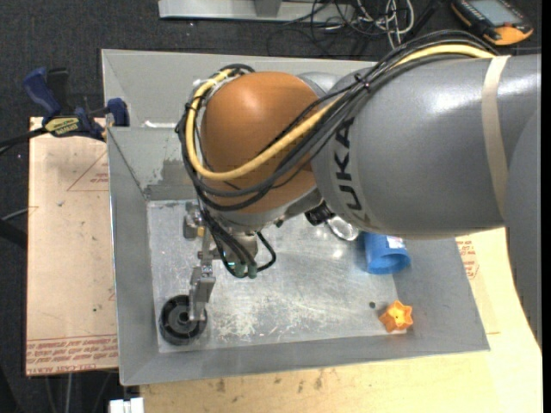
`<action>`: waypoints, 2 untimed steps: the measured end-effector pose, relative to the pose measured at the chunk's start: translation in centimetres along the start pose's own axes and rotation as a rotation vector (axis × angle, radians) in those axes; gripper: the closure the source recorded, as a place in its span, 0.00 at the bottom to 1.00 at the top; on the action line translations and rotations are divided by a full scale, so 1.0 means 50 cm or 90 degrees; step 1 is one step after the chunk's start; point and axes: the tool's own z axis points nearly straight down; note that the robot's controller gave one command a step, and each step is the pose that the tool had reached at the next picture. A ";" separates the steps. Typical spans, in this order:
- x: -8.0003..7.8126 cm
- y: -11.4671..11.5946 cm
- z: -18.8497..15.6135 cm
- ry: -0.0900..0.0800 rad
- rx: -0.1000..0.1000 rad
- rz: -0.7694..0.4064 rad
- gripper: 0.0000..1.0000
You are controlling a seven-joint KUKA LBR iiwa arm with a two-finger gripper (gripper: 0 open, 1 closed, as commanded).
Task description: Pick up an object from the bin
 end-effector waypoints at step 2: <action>-0.008 -0.010 0.076 -0.009 -0.002 -0.033 0.00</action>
Offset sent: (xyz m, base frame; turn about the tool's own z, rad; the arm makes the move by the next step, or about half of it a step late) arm 0.0044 -0.0161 -0.1566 -0.1933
